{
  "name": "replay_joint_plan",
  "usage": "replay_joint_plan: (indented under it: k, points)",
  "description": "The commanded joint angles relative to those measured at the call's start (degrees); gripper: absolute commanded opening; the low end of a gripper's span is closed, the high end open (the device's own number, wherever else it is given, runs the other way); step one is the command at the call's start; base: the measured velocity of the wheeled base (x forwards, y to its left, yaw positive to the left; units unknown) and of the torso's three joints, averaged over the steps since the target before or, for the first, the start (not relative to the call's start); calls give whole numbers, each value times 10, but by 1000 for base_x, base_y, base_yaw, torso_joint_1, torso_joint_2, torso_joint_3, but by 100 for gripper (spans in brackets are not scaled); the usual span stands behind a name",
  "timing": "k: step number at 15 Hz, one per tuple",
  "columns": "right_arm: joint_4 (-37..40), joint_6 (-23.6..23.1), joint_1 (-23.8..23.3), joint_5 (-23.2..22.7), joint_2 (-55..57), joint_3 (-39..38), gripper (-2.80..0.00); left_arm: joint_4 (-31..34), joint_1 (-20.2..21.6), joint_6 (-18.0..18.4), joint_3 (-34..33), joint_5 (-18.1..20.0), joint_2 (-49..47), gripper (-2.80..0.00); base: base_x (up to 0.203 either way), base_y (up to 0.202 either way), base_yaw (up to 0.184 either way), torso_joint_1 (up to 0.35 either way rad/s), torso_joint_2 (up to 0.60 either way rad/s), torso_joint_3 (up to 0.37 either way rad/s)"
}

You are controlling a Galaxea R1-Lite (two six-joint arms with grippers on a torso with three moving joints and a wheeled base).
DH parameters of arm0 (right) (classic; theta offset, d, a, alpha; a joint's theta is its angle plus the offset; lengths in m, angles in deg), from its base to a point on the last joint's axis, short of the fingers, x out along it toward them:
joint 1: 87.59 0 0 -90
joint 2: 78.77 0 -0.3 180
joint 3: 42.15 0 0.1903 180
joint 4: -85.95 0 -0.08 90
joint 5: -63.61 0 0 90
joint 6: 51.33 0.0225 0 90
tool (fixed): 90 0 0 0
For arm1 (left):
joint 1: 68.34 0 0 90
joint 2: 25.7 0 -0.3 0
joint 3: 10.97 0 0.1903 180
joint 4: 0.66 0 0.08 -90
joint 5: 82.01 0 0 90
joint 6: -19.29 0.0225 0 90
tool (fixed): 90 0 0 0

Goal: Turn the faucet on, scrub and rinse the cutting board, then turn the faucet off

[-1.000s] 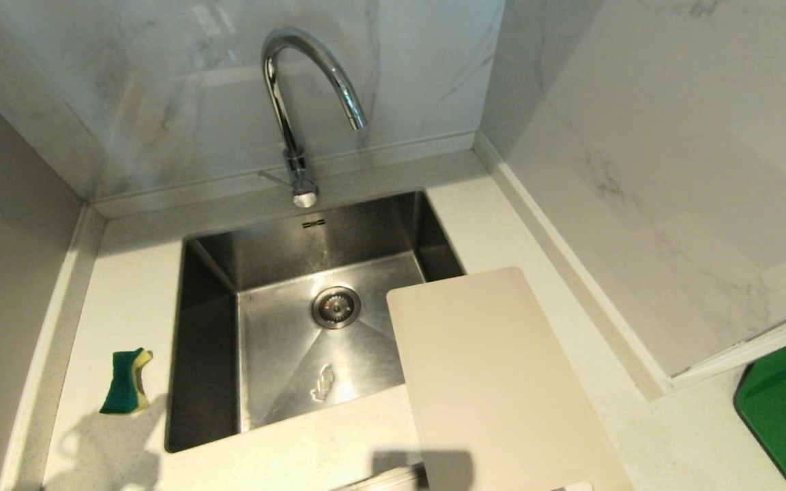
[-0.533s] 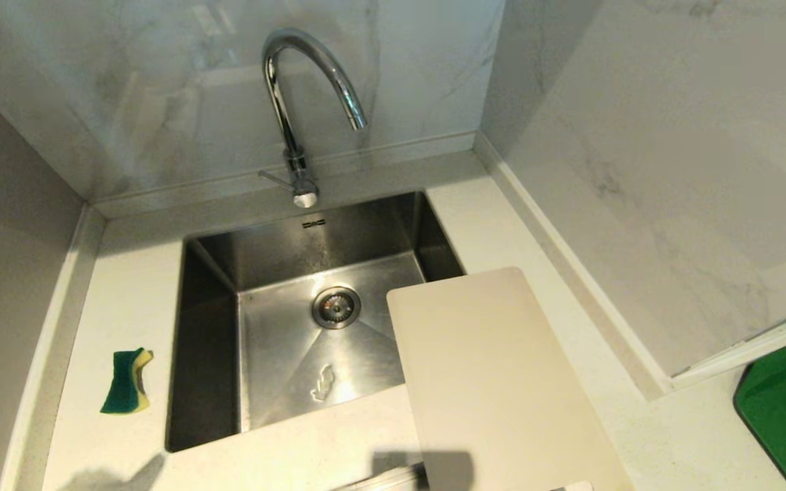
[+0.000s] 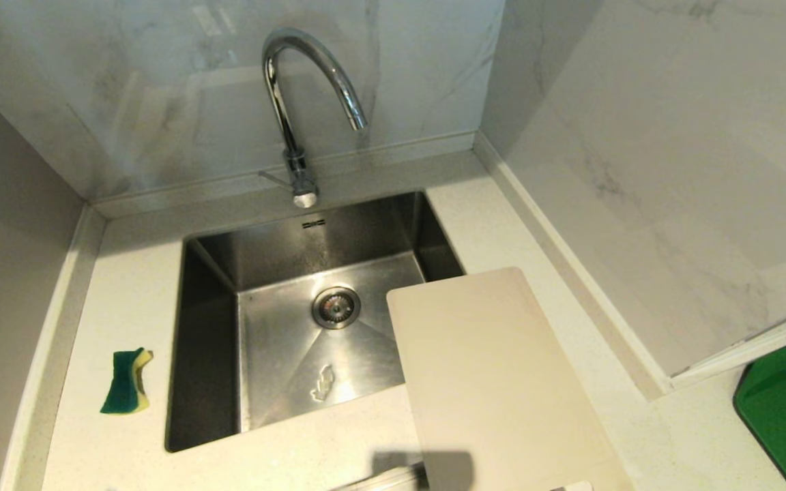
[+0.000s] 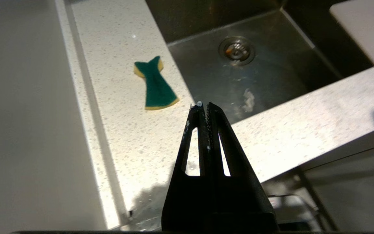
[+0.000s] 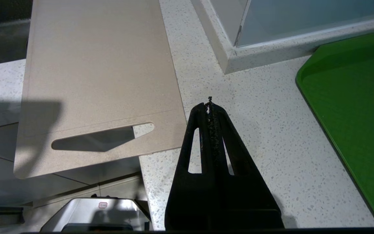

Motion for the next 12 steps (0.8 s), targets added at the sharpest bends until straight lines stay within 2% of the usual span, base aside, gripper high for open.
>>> replay_joint_plan:
  k: [1,3,5,7,9,12]
  points:
    - [1,-1,0,-1,0,0,-280,28,-2,28,-4,3,4,-280,0,0,0,0,0,0]
    - [0,-1,0,-1,0,0,-280,64,-33,31,-3,4,49,-280,0,0,0,0,0,0]
    - [0,0,0,0,0,0,-280,90,-40,22,-1,1,78,-280,0,0,0,0,0,0]
    - [0,1,0,0,0,0,-280,109,-39,22,0,-25,131,-280,0,0,0,0,0,0]
    - [0,1,0,0,0,0,-280,155,-38,25,-1,-60,160,-280,0,0,0,0,0,0]
    - [0,8,0,1,0,0,-280,146,-38,-30,-2,-80,160,-280,0,0,0,0,0,0]
